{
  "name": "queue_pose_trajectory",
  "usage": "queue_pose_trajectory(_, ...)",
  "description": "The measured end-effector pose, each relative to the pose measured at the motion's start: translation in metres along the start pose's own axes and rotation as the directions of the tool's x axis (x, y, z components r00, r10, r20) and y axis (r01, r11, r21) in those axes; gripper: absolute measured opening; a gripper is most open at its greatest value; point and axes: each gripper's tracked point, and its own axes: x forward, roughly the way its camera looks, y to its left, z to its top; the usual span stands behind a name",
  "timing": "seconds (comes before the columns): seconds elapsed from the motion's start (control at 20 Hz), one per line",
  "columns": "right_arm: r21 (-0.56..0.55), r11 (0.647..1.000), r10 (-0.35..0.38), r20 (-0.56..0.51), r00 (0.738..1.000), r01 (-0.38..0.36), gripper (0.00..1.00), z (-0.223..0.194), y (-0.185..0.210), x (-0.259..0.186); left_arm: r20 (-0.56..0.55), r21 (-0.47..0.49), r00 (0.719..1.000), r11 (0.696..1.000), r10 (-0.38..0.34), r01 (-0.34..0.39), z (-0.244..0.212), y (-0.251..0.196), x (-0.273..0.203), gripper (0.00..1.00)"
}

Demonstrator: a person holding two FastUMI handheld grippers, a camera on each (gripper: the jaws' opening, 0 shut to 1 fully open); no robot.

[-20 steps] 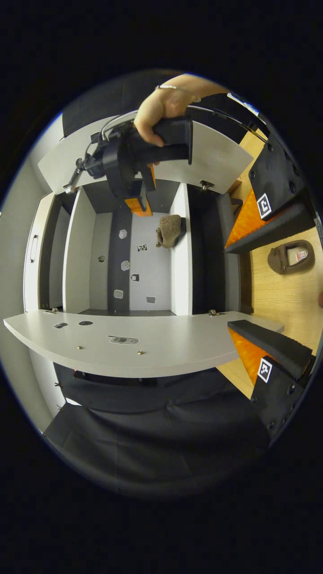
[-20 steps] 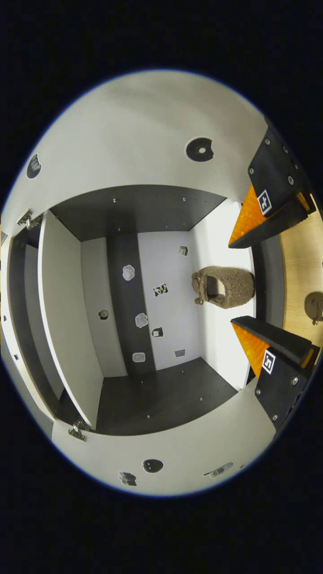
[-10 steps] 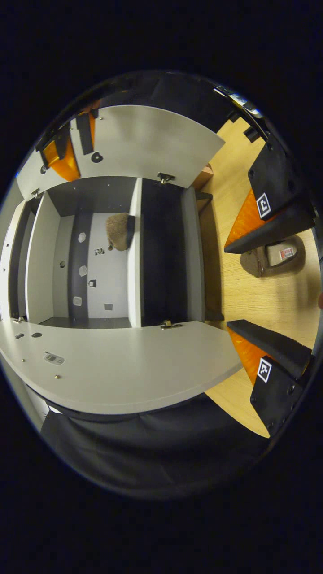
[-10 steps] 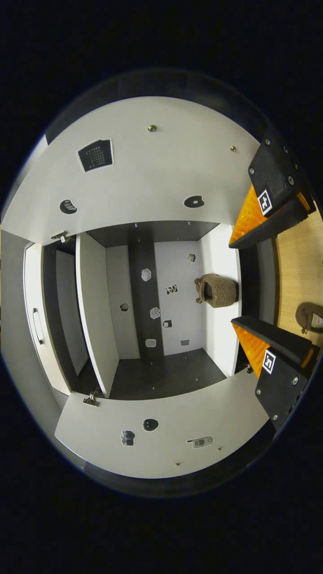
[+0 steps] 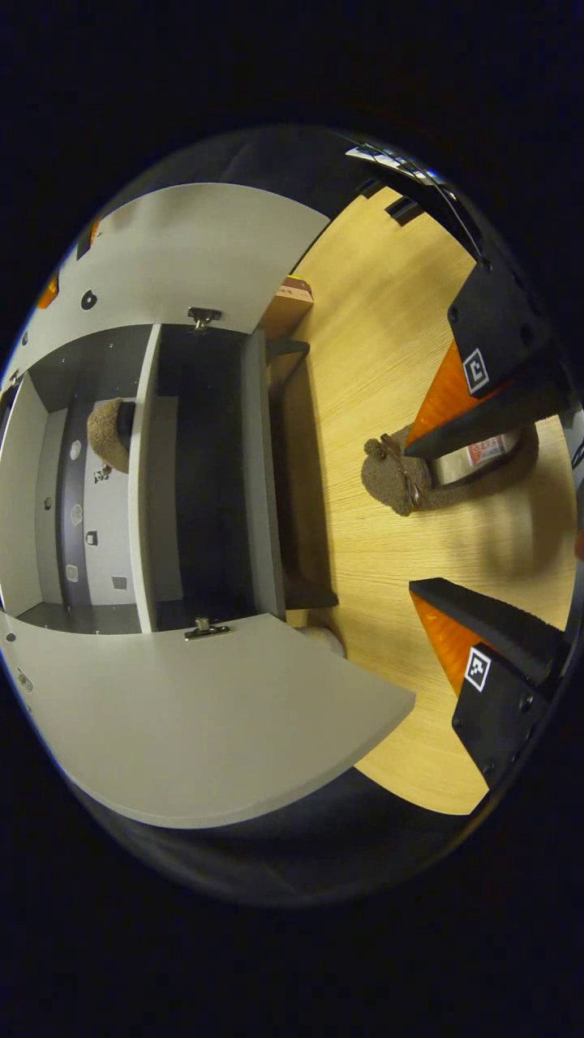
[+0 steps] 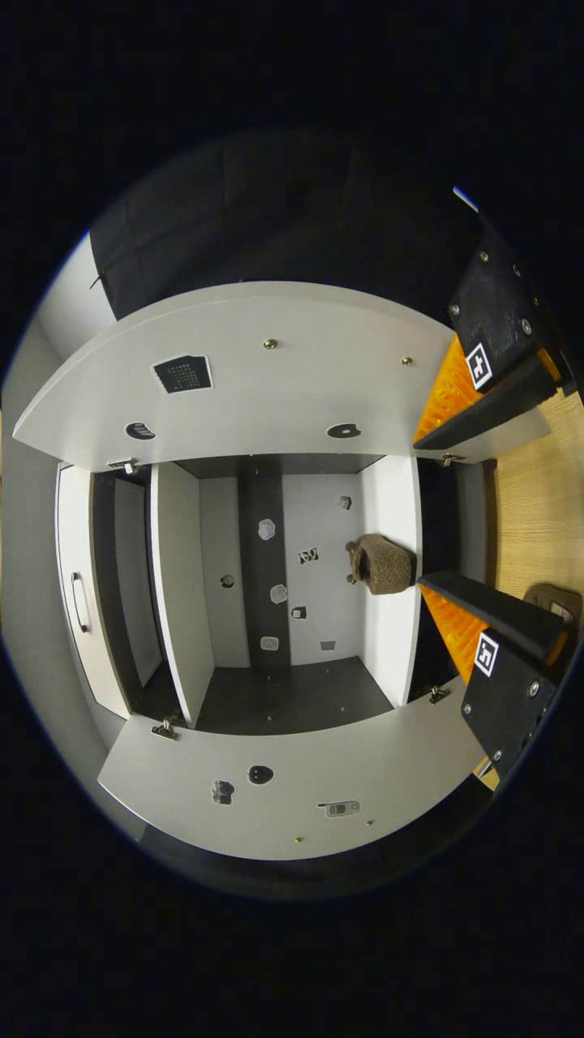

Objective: Grab one shoe with the right hand and put it into the shoe cabinet, grab the other shoe with the left hand and put it into the shoe cabinet; then close the right door with the right hand and the left door with the left hand.

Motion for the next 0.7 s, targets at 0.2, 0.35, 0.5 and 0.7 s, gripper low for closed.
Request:
queue_pose_trajectory(0.2,0.005,1.000,0.003,0.001,1.000,-0.003,0.93,0.002,-0.004,-0.009,-0.084,-0.037,0.996,0.999,0.001,-0.004,-0.030,0.004,0.022,0.98)
queue_pose_trajectory(0.35,0.017,1.000,0.007,0.006,1.000,-0.007,0.93,0.005,-0.005,-0.014,-0.150,-0.063,0.988,0.998,-0.032,0.022,-0.051,0.001,0.033,0.98)
queue_pose_trajectory(0.5,0.034,0.999,0.017,0.004,1.000,-0.017,0.93,0.004,-0.004,-0.017,-0.202,-0.111,0.977,0.992,-0.074,0.052,-0.065,-0.005,0.041,0.91)
queue_pose_trajectory(0.7,0.044,0.999,0.015,0.010,1.000,-0.015,0.93,0.007,-0.005,-0.020,-0.222,-0.096,0.966,0.989,-0.129,0.110,-0.063,-0.019,0.044,0.40)
